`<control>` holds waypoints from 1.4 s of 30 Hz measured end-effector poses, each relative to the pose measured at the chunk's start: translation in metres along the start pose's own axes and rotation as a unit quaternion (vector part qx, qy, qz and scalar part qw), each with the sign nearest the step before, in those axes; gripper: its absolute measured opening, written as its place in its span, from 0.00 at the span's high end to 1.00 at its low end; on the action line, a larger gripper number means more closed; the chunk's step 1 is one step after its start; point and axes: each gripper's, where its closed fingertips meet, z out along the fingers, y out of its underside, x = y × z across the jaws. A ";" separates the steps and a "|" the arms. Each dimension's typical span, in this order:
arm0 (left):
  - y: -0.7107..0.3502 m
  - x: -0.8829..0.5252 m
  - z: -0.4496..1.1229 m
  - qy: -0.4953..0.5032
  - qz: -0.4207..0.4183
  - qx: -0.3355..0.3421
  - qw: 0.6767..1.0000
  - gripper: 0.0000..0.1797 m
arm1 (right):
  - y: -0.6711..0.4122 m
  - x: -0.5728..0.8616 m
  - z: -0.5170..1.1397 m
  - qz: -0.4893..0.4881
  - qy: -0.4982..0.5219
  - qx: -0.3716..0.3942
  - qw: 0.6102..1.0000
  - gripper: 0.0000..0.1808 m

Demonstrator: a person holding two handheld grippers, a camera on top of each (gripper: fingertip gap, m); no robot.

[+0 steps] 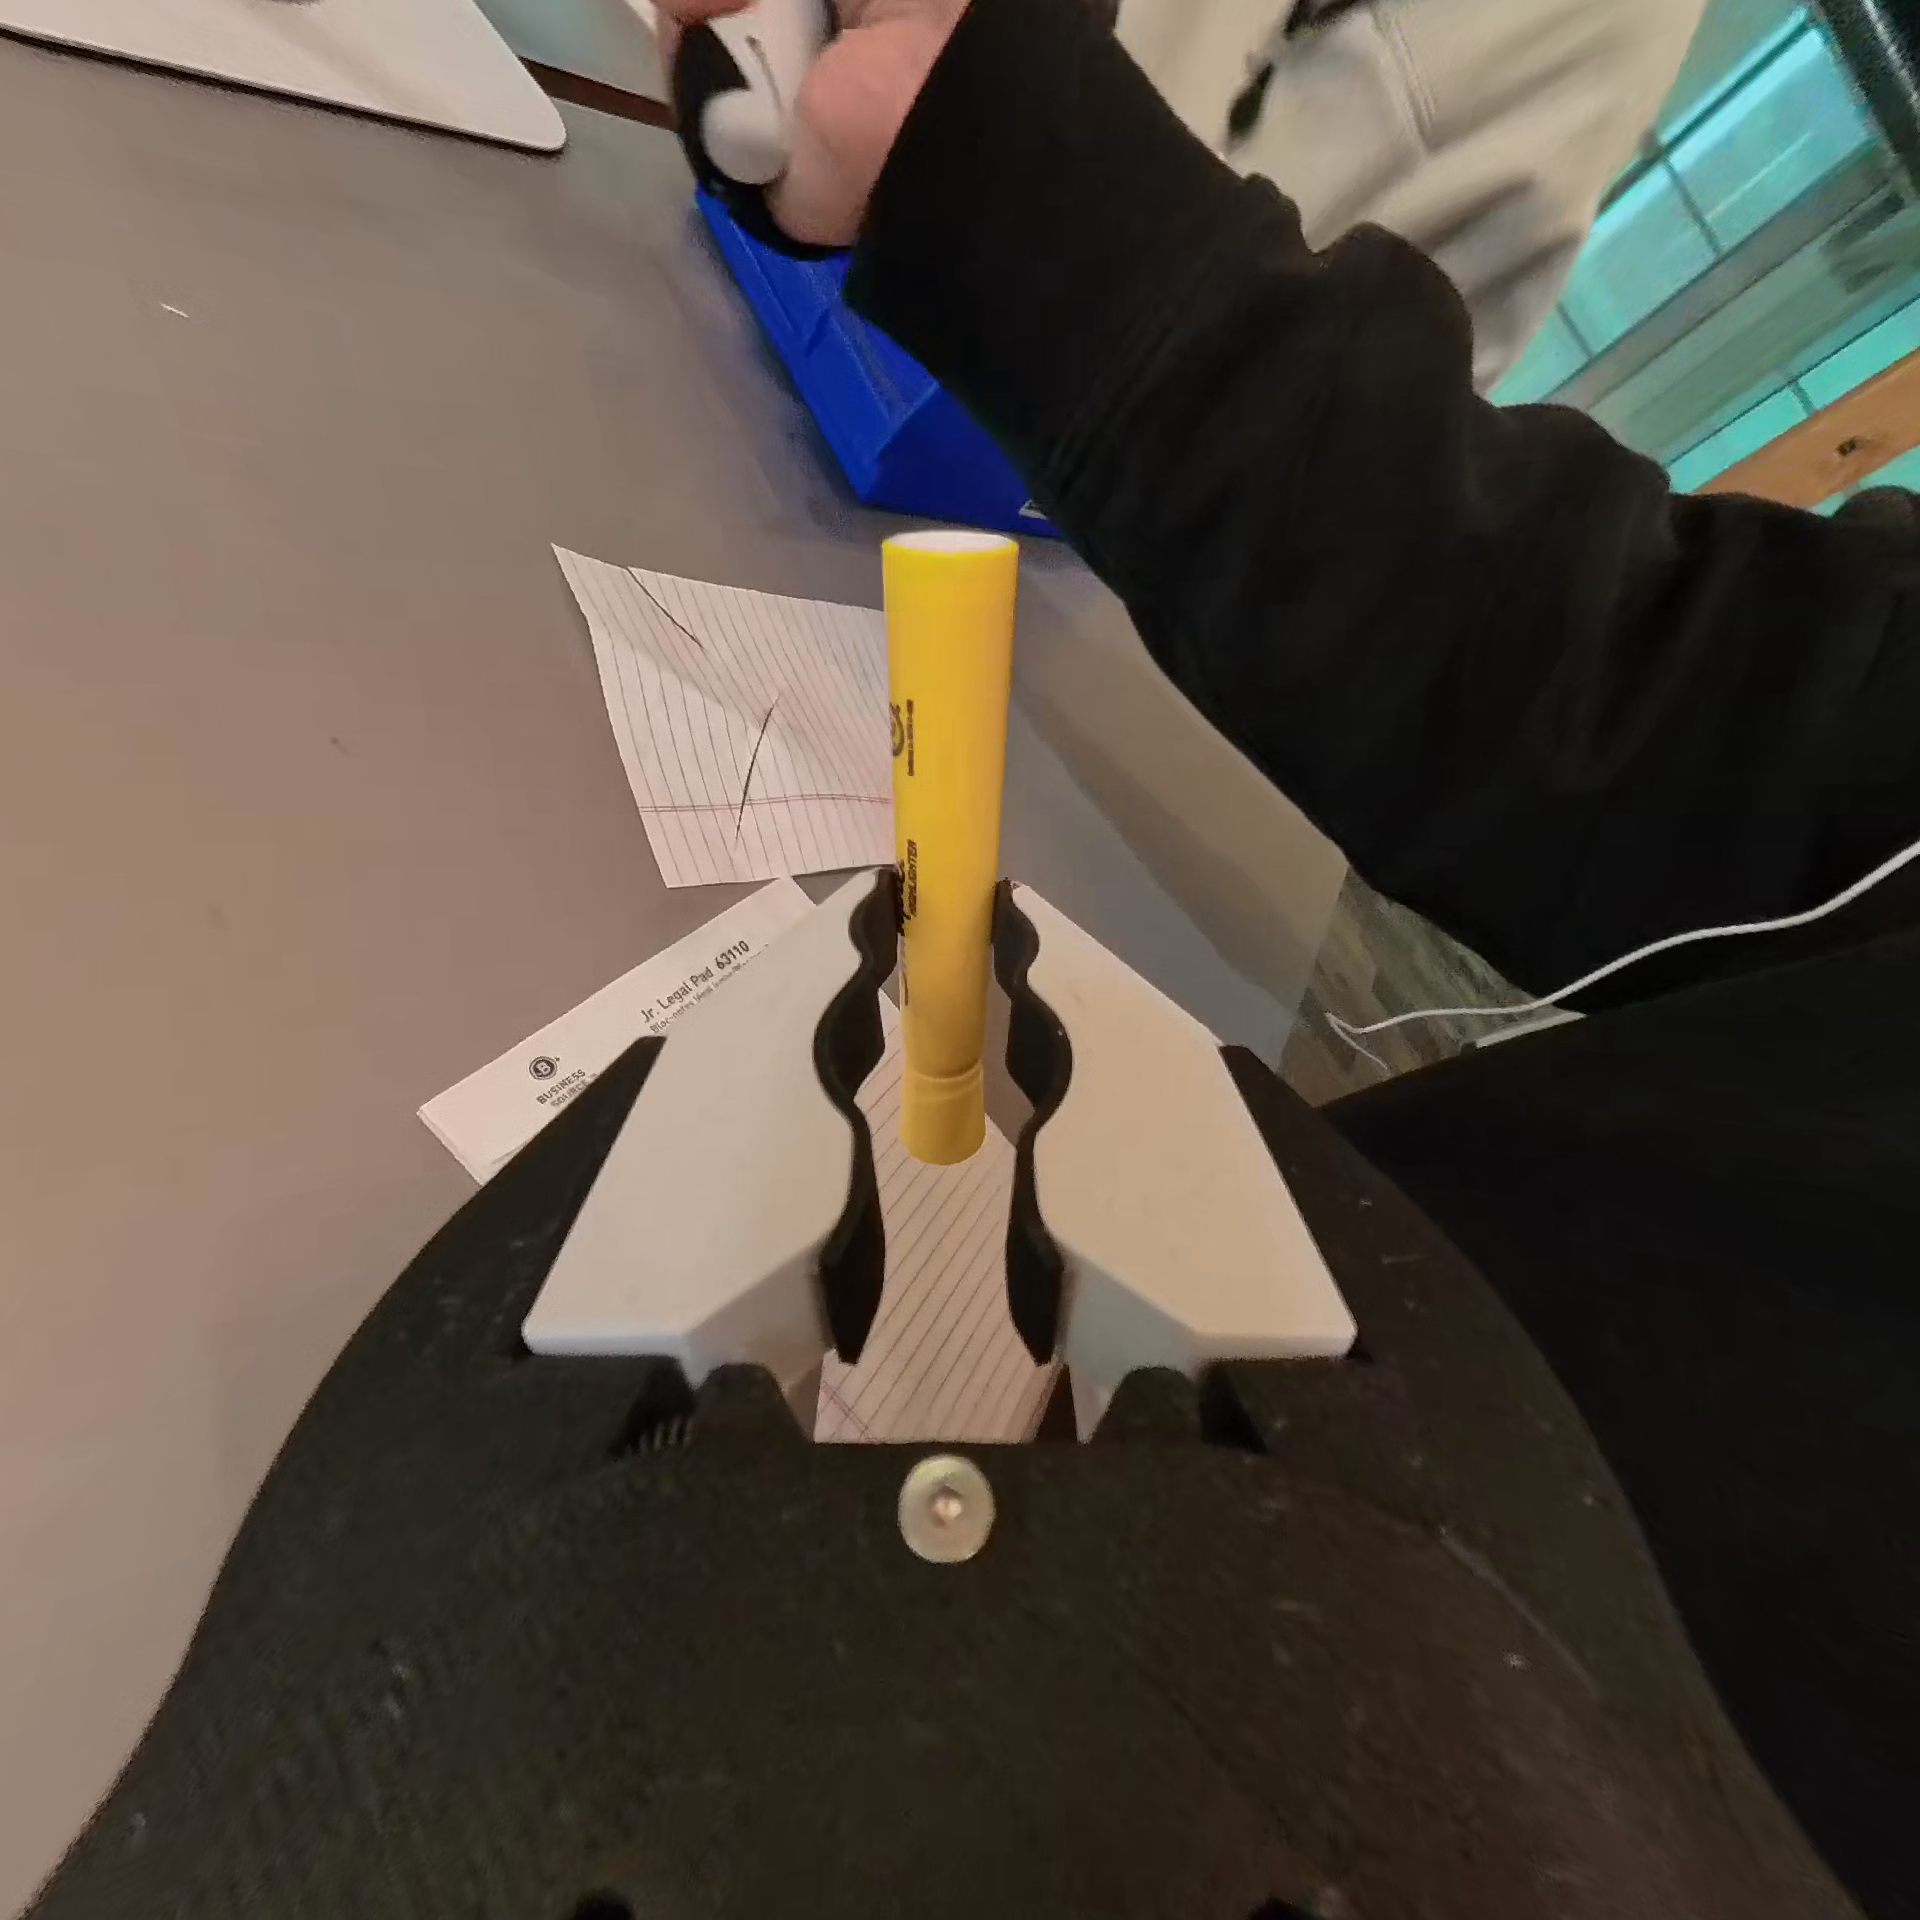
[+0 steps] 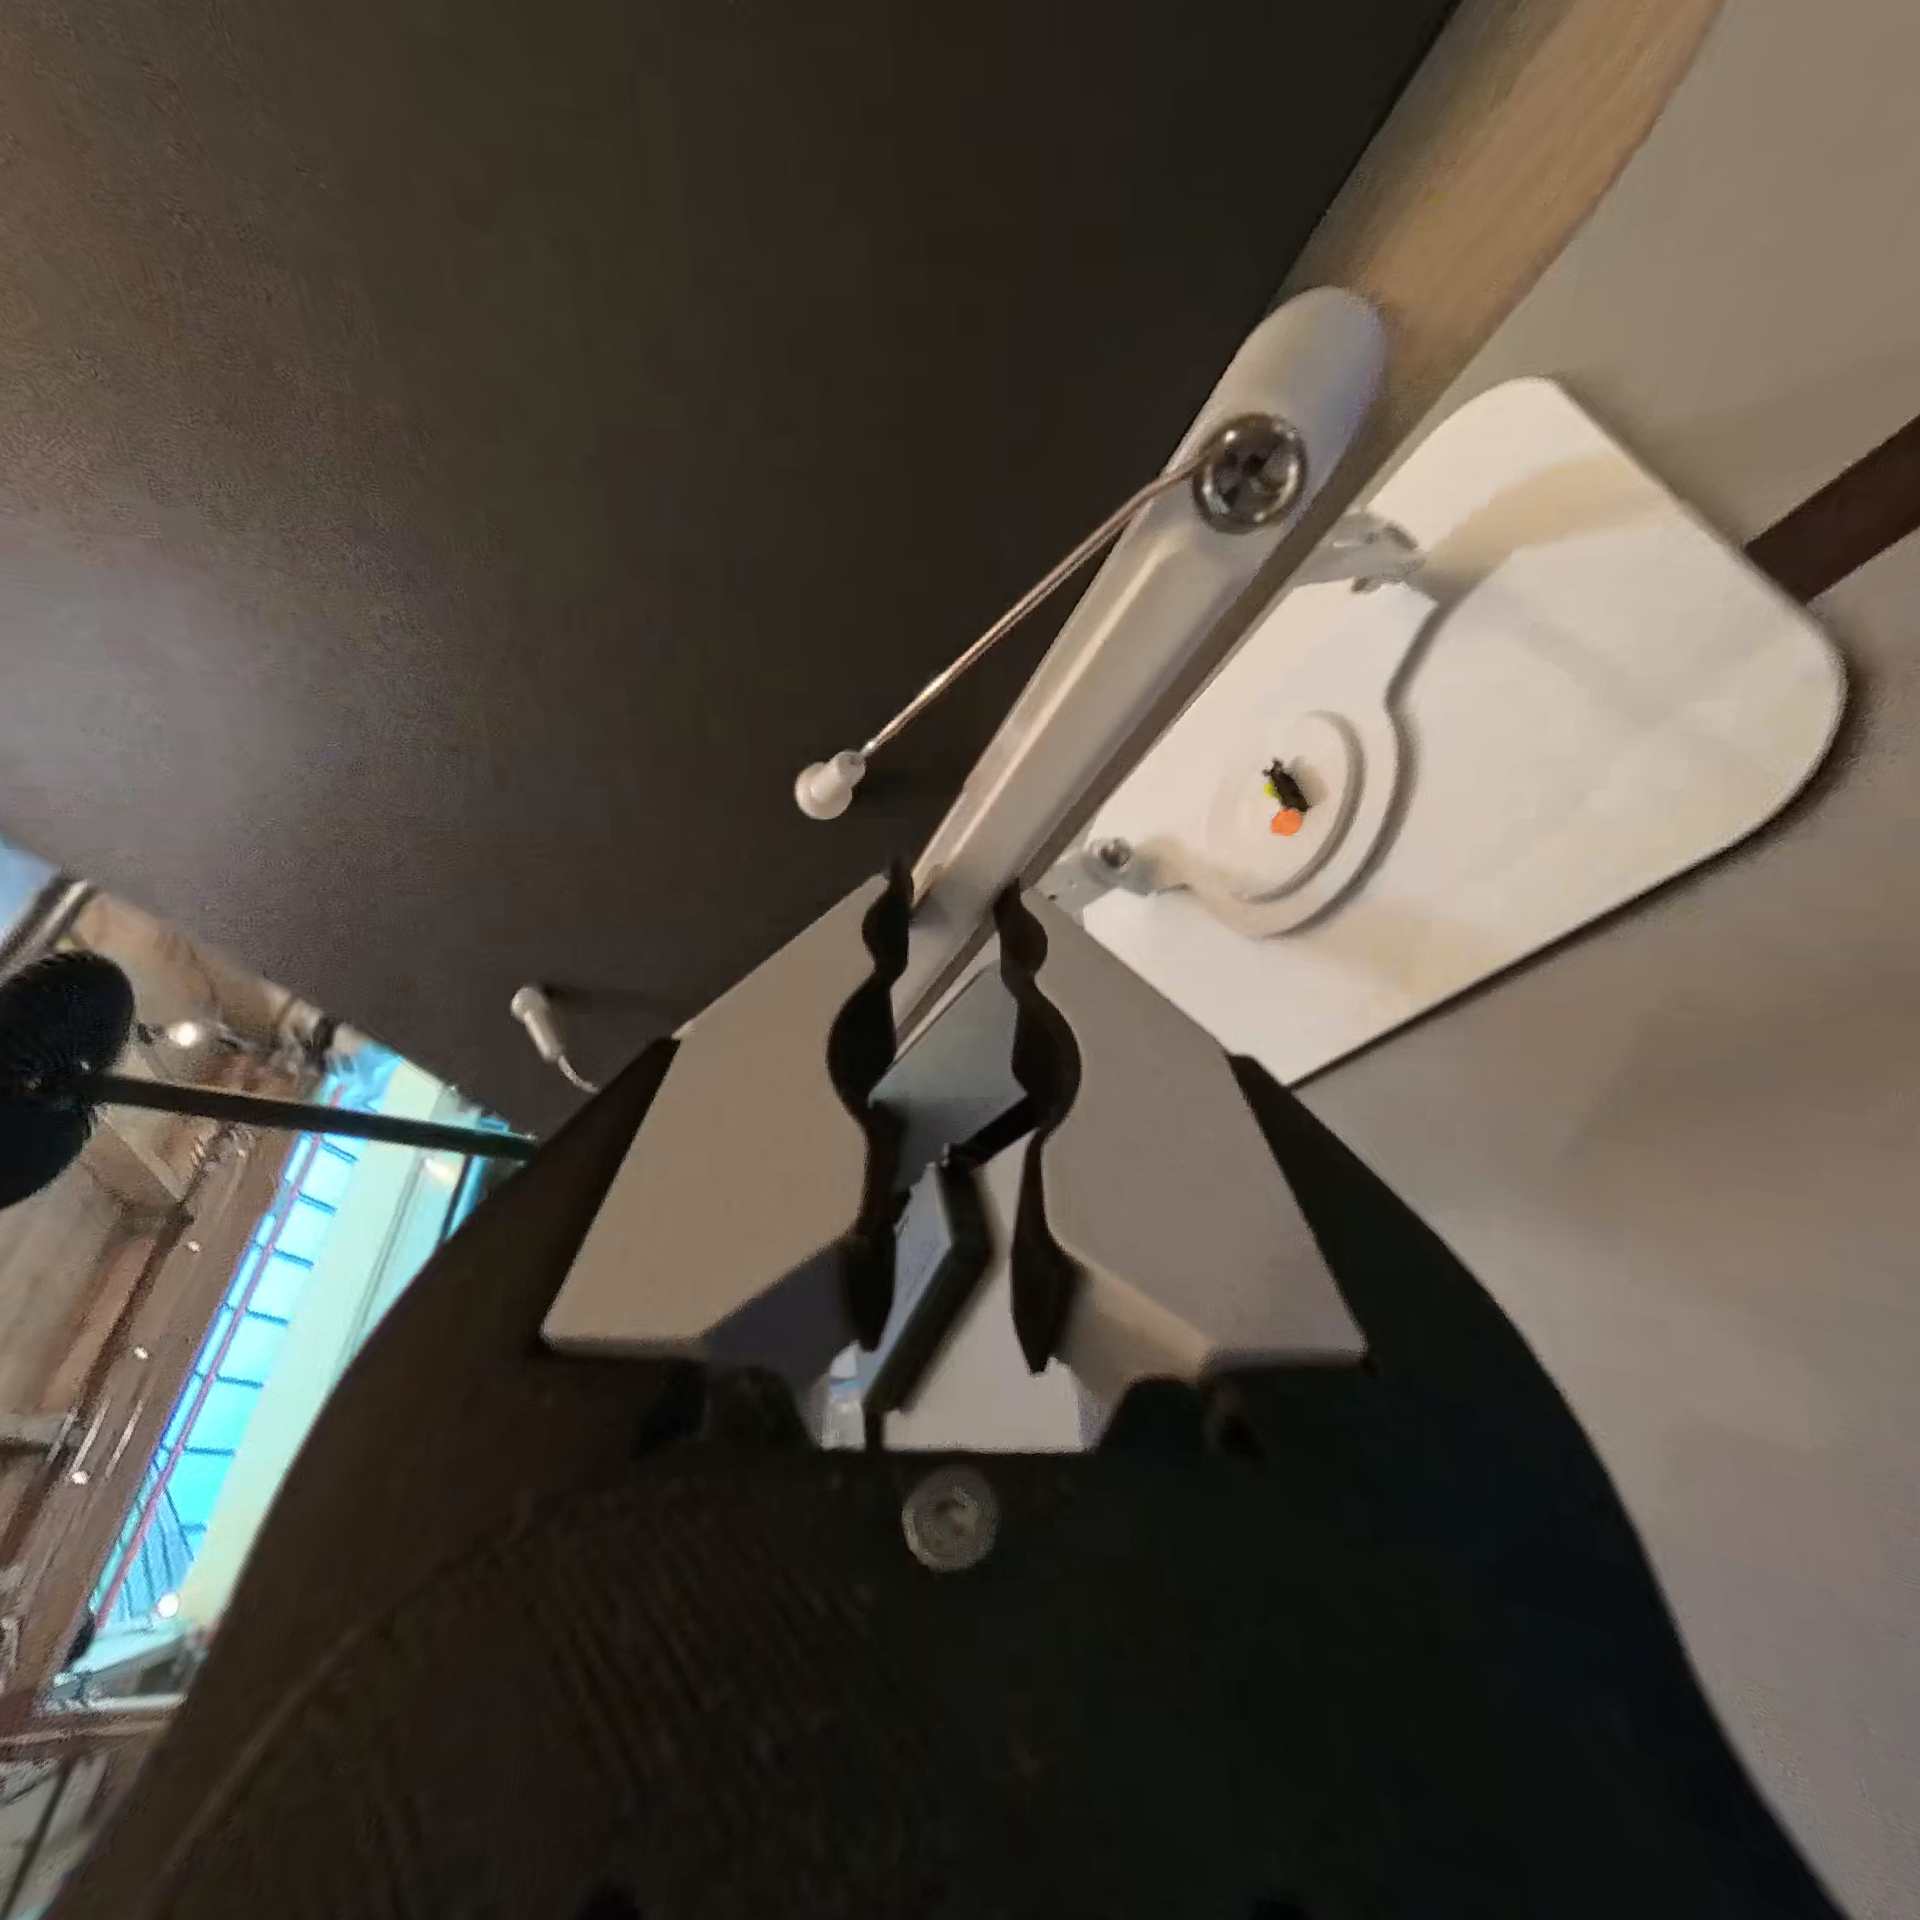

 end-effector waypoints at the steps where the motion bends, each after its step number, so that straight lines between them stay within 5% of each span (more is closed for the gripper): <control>1: 0.001 0.001 0.000 0.001 0.003 -0.003 1.000 0.92 | 0.006 -0.003 0.001 0.007 -0.002 0.007 1.000 0.91; 11: -0.004 -0.005 -0.012 -0.001 0.006 -0.003 1.000 0.92 | 0.015 -0.010 0.006 0.025 -0.033 0.003 0.999 0.91; 19: -0.004 -0.011 -0.011 -0.002 0.002 -0.010 1.000 0.92 | -0.063 0.023 0.012 -0.054 0.030 0.032 0.998 0.94; 24: -0.001 -0.011 -0.006 -0.002 -0.006 -0.012 1.000 0.92 | -0.088 0.030 0.034 -0.076 0.034 -0.013 0.996 0.94; 28: 0.000 -0.009 -0.002 -0.002 -0.007 -0.015 1.000 0.92 | -0.081 0.028 0.026 -0.122 0.043 -0.010 0.992 0.94; 40: 0.002 0.004 0.000 0.006 0.008 -0.021 1.000 0.92 | 0.006 -0.007 -0.005 -0.062 -0.016 -0.008 0.998 0.93; 42: 0.001 0.006 0.000 0.007 0.014 -0.021 1.000 0.92 | 0.032 -0.018 -0.002 -0.067 -0.031 -0.035 0.997 1.00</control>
